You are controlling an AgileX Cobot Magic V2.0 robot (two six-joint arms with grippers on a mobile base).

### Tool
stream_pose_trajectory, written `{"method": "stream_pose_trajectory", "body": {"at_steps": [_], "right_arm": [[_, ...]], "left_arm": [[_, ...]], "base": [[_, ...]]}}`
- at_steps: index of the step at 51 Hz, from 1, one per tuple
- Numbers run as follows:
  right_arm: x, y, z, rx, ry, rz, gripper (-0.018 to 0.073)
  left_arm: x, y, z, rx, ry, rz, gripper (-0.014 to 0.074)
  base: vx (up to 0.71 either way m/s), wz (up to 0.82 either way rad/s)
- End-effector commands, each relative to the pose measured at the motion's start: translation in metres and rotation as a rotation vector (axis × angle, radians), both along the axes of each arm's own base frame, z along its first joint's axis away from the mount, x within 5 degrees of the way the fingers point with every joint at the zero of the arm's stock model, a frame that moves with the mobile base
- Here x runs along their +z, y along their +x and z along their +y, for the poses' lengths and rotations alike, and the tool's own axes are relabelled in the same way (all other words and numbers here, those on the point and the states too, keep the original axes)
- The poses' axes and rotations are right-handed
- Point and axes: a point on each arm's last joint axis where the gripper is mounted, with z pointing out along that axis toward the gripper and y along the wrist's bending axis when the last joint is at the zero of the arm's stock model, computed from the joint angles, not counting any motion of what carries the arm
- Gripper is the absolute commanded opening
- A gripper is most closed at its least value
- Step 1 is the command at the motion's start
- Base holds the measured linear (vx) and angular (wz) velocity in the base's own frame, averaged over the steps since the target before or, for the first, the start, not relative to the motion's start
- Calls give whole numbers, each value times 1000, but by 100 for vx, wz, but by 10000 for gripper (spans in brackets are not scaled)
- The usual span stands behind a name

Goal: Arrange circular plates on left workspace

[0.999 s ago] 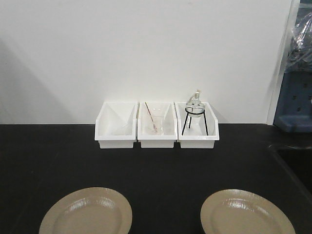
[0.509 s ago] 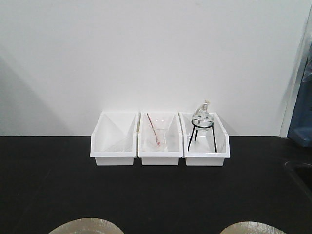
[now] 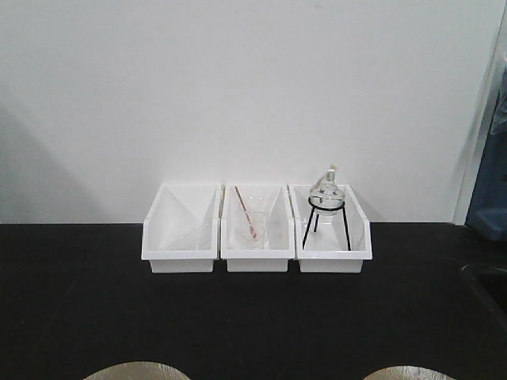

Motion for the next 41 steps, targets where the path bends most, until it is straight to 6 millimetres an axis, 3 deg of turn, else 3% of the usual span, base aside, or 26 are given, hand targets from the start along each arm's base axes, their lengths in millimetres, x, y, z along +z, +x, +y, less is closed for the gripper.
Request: {"method": "stream_pose_trajectory", "body": {"at_steps": [1,9,18,25,30,35,40,41], "right_arm": [[1,0,0,2,-27,-63,-4],[2,0,0,2,-28,-73,-4],[20,-4,1,23,78,-254,-4],[57,-11,2,38,131,-318,-4],[93,-14,2,25,79,-285,-4],[125,0,0,3,46,-184,-4],[145,27,-5,-8,73,-59,-4],[147,41,-7,-12,81,-2,-4]], "left_arm": [[2,-1,0,-2,-6,-81,0],[4,-1,0,0,12,-100,0],[25,-6,1,5,-14,-311,0],[50,-11,1,-24,-199,-350,0],[70,-12,0,-27,-182,-264,0],[96,-4,0,-23,-162,-183,0],[121,16,0,-19,-173,-116,0],[127,24,0,-18,-175,-86,0]], "base": [[0,0],[0,0],[0,0],[0,0],[0,0],[0,0],[0,0],[0,0]]}}
